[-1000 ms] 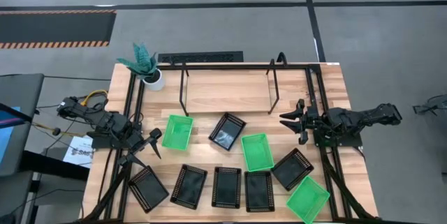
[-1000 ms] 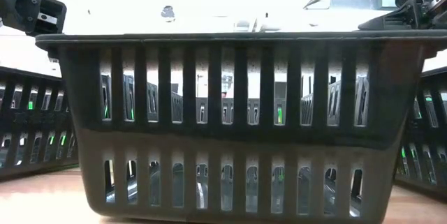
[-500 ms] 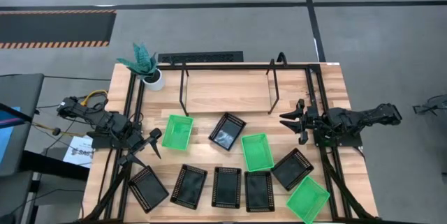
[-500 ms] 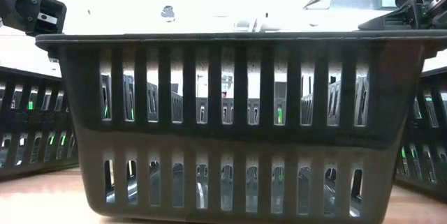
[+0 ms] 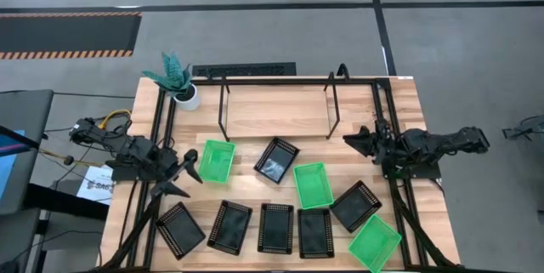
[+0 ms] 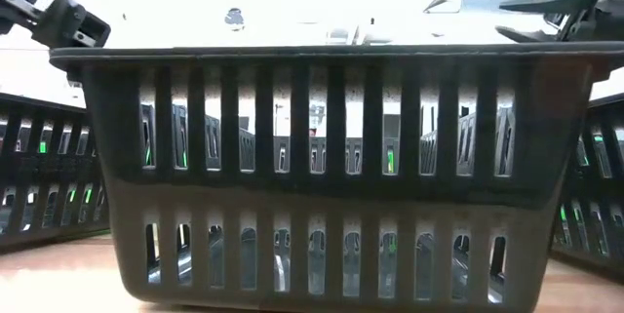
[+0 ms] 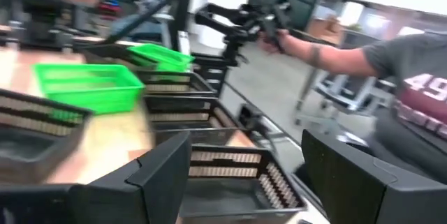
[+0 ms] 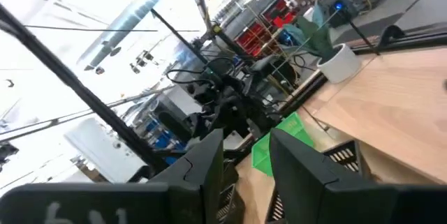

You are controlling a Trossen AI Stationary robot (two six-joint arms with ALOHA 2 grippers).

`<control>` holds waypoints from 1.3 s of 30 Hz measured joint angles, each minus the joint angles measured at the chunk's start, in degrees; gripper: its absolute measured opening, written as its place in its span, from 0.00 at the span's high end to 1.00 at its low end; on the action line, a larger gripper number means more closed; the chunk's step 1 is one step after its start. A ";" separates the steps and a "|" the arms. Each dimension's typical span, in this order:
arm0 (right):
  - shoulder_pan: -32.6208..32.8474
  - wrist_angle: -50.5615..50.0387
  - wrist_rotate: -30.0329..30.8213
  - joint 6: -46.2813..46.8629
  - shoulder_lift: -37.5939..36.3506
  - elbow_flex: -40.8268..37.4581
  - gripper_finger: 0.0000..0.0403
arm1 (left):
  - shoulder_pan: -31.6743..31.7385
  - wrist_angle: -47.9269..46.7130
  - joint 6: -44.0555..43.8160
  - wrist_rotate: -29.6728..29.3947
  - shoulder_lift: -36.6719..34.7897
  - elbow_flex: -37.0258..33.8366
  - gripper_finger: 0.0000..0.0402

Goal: Stack baskets on shelf by color
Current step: Put the middle green bin on the shelf

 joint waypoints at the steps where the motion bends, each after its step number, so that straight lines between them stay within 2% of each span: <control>1: -0.38 0.07 0.08 0.06 0.02 0.24 0.65 | 0.00 0.15 -0.02 -1.27 0.00 0.00 0.35; 7: -2.91 2.54 0.04 -1.95 -0.02 0.63 0.65 | 0.01 1.67 -0.18 -12.82 0.00 0.11 0.35; 13: -2.96 1.91 -0.35 2.43 0.00 0.68 0.65 | 0.00 1.82 1.70 -16.46 0.00 0.11 0.35; 16: -2.98 2.67 -0.35 1.25 0.00 0.75 0.65 | 0.00 4.22 2.87 -20.17 0.02 0.11 0.35; 20: -3.62 3.57 -0.22 0.65 0.02 0.76 0.65 | 0.02 14.10 2.98 -27.45 0.01 0.18 0.35; 23: -5.24 7.46 -0.21 0.65 0.02 0.84 0.65 | 0.02 23.09 7.28 -28.68 0.00 0.22 0.35; 26: -5.88 10.12 -0.48 0.41 0.02 2.23 0.65 | 0.00 32.68 5.99 -29.11 0.02 0.36 0.35; 29: -5.90 10.29 -0.05 -2.56 1.33 6.80 0.65 | 0.00 37.18 3.22 -33.14 0.02 3.40 0.35; 34: -5.90 8.74 0.17 -9.28 9.14 19.14 0.64 | 0.02 30.62 -2.23 -40.42 3.46 14.08 0.35; 36: -5.90 1.94 0.17 -9.76 13.88 26.17 0.64 | 0.00 25.46 -4.27 -42.15 7.19 20.18 0.35; 39: -5.90 -15.63 0.17 -6.13 22.11 37.83 0.63 | 0.00 11.59 -9.84 -46.52 14.56 31.22 0.35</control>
